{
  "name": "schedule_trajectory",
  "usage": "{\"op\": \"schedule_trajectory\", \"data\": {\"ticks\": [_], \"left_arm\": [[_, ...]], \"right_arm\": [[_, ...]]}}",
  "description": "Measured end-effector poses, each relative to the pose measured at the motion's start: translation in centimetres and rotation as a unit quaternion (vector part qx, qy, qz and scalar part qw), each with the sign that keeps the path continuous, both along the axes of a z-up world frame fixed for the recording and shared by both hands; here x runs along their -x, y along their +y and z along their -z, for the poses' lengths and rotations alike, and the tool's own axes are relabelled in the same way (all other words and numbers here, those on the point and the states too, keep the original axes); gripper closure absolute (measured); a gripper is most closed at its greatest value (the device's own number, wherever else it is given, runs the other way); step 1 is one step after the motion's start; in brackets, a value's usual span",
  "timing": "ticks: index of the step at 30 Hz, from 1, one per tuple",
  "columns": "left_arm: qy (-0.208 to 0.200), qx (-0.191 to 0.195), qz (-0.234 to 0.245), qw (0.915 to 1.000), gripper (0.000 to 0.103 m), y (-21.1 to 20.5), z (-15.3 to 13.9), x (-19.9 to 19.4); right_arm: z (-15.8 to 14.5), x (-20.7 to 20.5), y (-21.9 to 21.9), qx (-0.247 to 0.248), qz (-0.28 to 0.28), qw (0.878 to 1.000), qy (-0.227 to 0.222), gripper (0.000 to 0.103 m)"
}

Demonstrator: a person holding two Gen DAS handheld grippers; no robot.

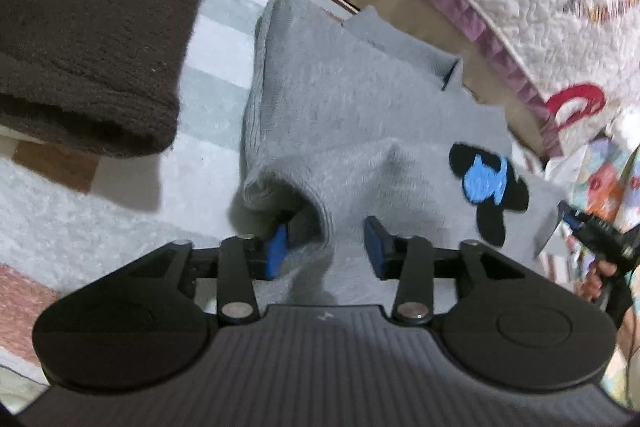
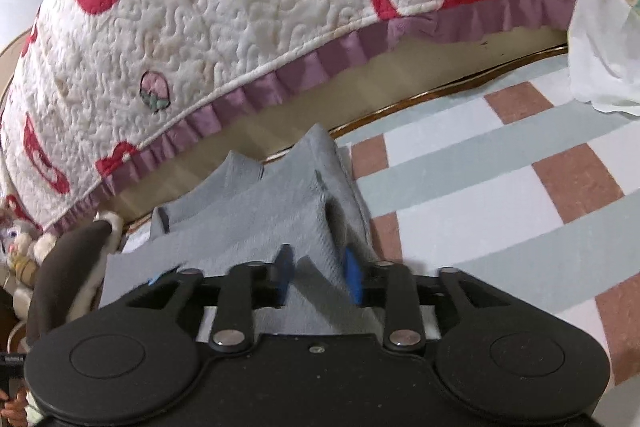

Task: Fold clothes

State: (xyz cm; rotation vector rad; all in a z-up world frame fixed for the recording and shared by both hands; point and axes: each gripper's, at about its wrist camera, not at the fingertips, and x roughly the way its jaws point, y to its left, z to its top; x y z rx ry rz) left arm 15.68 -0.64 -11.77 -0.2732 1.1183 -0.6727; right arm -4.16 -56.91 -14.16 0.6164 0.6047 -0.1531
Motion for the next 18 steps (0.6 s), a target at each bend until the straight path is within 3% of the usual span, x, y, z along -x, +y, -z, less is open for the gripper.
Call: {"op": "schedule_trajectory", "data": {"ticks": [5,9,10,11,13,15,16,18], "left_arm": [[0.01,-0.019,0.033,0.9992,0.048,-1.2,0.8,0.3],[-0.002,-0.063,0.058,0.9963,0.052,-2.6,1.6,0.4],[-0.01,-0.07,0.071,0.995,0.067,-3.1,1.6,0.6],[-0.018,-0.073,0.084,0.9935,0.097,-3.5,1.5,0.7],[-0.04,-0.067,0.097,0.9923,0.097,-3.7,0.7,1.3],[-0.058,-0.047,0.093,0.9928,0.097,-3.4,-0.2,1.6],[-0.065,-0.035,0.088,0.9934,0.097,-3.1,-0.7,1.7],[-0.061,0.005,0.067,0.9959,0.097,-2.0,-1.5,1.5]], "right_arm": [[0.7,-1.1,1.1,0.032,-0.048,0.998,0.031,0.059],[1.5,-2.0,1.9,0.079,-0.076,0.992,0.058,0.055],[1.7,-2.1,1.9,0.085,-0.079,0.991,0.061,0.054],[2.0,-2.2,2.0,0.092,-0.082,0.99,0.064,0.053],[2.4,-2.3,1.8,0.098,-0.08,0.99,0.067,0.053],[2.8,-2.2,1.5,0.071,-0.09,0.992,0.059,0.062],[2.6,-2.0,1.6,0.053,-0.105,0.992,0.048,0.089],[1.7,-1.0,1.7,0.023,-0.124,0.992,0.008,0.09]]}}
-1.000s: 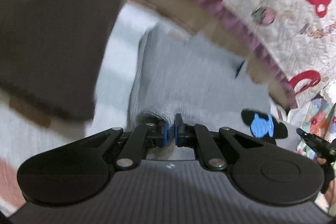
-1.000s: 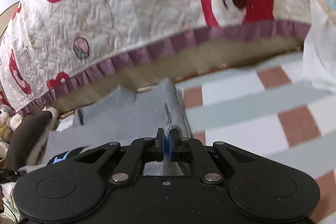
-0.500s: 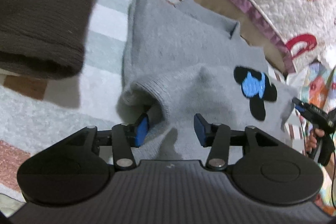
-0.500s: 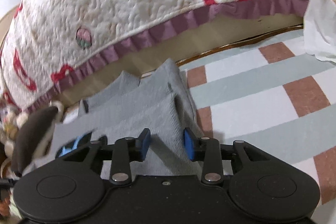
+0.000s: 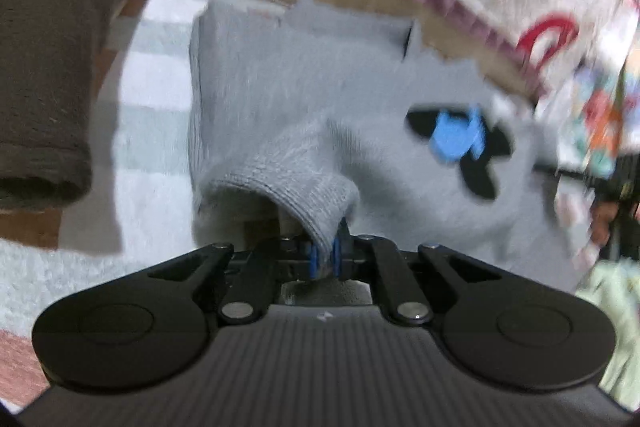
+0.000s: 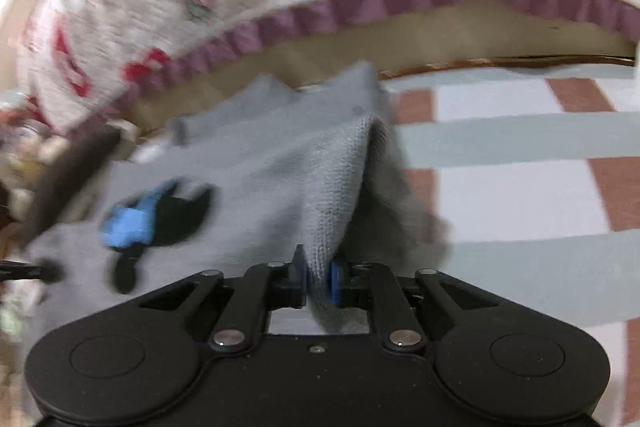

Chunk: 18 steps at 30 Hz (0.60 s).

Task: Fold clothes

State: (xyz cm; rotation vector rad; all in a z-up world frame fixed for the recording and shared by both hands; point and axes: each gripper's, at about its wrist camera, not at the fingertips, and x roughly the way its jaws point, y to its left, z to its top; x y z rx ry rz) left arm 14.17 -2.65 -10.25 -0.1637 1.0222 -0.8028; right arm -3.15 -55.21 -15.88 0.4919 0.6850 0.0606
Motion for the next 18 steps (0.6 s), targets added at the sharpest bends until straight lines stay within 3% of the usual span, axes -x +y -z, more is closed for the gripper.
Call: {"op": "schedule_trajectory", "data": {"ticks": [2,4,10,11,12,13,14,16,18], "left_arm": [[0.021,0.049,-0.029,0.9982,0.097,1.5,-0.3,-0.6],[0.036,0.078,-0.054,0.9949,0.097,2.3,-0.2,-1.3],[0.06,0.041,-0.046,0.9963,0.091,0.7,0.8,-1.5],[0.063,0.036,-0.038,0.9967,0.082,0.3,0.9,-1.4],[0.067,0.035,-0.031,0.9967,0.08,-0.1,1.2,-1.4],[0.068,0.032,-0.025,0.9969,0.082,-0.5,1.4,-1.4],[0.063,0.024,-0.018,0.9975,0.098,-1.0,1.3,-1.4],[0.022,0.003,-0.013,0.9997,0.098,-1.5,0.1,-1.5],[-0.025,0.025,-0.036,0.9987,0.099,-0.7,-2.0,-2.4]], "right_arm": [[-1.1,1.2,-0.3,-0.047,-0.002,0.998,-0.051,0.09],[-1.6,1.9,-0.7,-0.073,0.015,0.995,-0.071,0.089],[-0.3,-0.6,-1.1,-0.048,0.016,0.999,-0.01,0.074],[-0.1,-1.0,-1.1,-0.05,0.02,0.999,-0.01,0.074],[0.1,-1.3,-1.1,-0.054,0.02,0.998,-0.015,0.075],[0.2,-1.5,-1.0,-0.055,0.014,0.998,-0.02,0.087],[-0.1,-1.7,-0.9,-0.052,0.006,0.998,-0.03,0.089],[-1.4,-1.6,-0.8,-0.053,0.003,0.996,-0.072,0.089],[-3.3,-1.6,-1.9,-0.062,0.03,0.991,-0.115,0.089]]}}
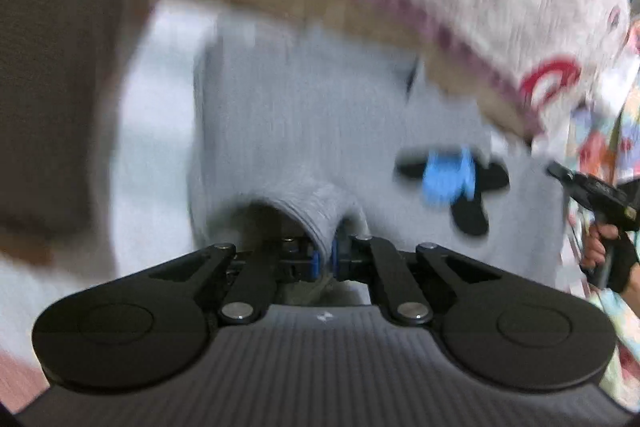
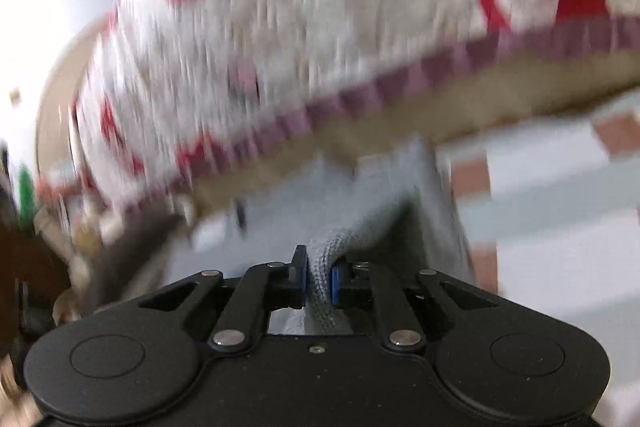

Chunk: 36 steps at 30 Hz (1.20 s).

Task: Fold clothes

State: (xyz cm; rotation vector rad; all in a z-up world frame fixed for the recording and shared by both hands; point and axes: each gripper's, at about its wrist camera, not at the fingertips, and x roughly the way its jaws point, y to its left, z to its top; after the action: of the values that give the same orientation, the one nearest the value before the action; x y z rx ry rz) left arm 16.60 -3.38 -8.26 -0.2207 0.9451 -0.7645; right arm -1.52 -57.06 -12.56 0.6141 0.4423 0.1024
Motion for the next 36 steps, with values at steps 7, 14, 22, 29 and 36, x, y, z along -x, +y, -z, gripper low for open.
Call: {"op": "schedule_trajectory", "data": {"ticks": [7,14,22,29,36], "left_arm": [[0.019,0.056,-0.116,0.9916,0.098,2.4,1.1,-5.4],[0.069,0.077,-0.121,0.9872,0.089,3.8,4.4,-5.8],[0.04,0.053,-0.021,0.9976,0.066,0.9,4.8,-3.8],[-0.05,0.02,-0.044,0.9976,0.098,-2.1,0.2,-8.3],[-0.026,0.025,-0.118,0.9923,0.098,-2.9,4.4,-12.8]], "right_arm": [[-2.1,-3.6,-2.6,0.026,0.036,0.999,0.022,0.089],[0.5,-5.7,-2.6,0.002,0.067,0.997,0.05,0.078],[2.4,-4.8,-1.1,0.013,0.034,0.998,0.046,0.06],[-1.0,-7.2,-2.7,0.03,0.011,0.999,-0.008,0.096],[0.6,-13.3,-6.5,0.003,0.072,0.996,0.046,0.096]]}}
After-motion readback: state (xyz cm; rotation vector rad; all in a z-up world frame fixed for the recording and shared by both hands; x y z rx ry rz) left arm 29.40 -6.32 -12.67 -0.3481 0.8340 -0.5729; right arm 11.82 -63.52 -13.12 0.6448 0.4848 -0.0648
